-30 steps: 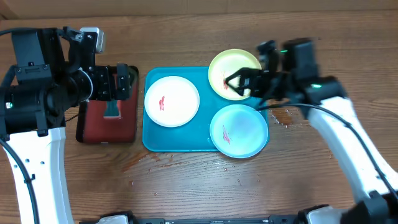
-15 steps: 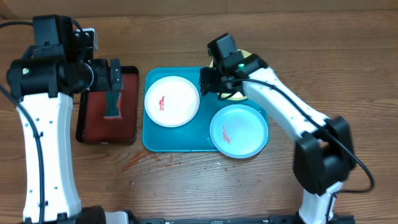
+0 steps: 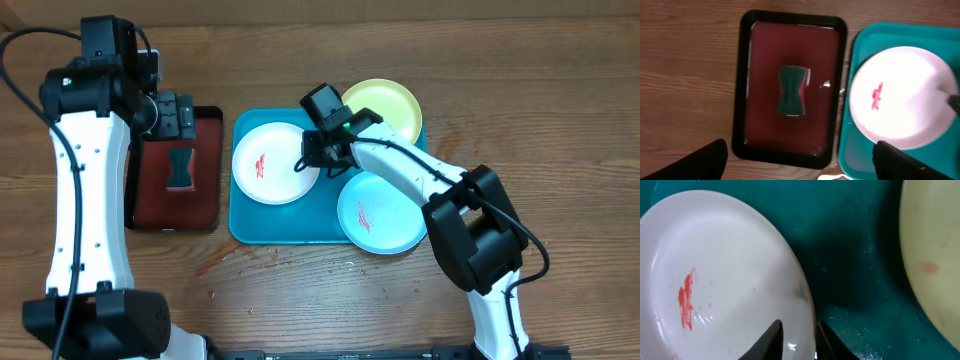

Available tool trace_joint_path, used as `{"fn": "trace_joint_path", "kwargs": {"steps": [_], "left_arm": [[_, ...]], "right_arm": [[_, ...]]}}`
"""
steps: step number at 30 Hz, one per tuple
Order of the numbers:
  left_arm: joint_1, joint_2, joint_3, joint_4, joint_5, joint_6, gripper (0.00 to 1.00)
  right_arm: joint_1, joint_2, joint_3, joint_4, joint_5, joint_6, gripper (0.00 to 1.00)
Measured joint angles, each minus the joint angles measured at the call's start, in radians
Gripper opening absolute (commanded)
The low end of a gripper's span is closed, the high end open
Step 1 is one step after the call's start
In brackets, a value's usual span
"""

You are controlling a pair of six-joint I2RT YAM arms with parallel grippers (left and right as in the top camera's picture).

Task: Clean dirty plates on tray and stack at the side
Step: 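Move the right gripper to the white plate's rim and grip it, then lower the left gripper onto the sponge in the black tray and grasp it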

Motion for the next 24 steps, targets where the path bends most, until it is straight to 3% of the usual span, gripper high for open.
{"fn": "trace_joint_path", "kwargs": {"steps": [8, 12, 18, 24], "left_arm": [[0.021, 0.066, 0.000, 0.021, -0.058, 0.000, 0.89], [0.021, 0.103, 0.000, 0.019, -0.060, 0.005, 0.83], [0.021, 0.171, 0.000, 0.000, -0.043, 0.016, 0.79], [0.021, 0.258, 0.000, 0.002, -0.041, 0.031, 0.66]], "right_arm": [[0.012, 0.041, 0.001, -0.014, 0.048, 0.048, 0.21], [0.013, 0.041, 0.003, -0.032, 0.053, 0.057, 0.04], [0.014, 0.040, 0.015, -0.059, 0.051, 0.096, 0.04], [0.014, 0.040, 0.016, -0.068, 0.051, 0.108, 0.04]]}}
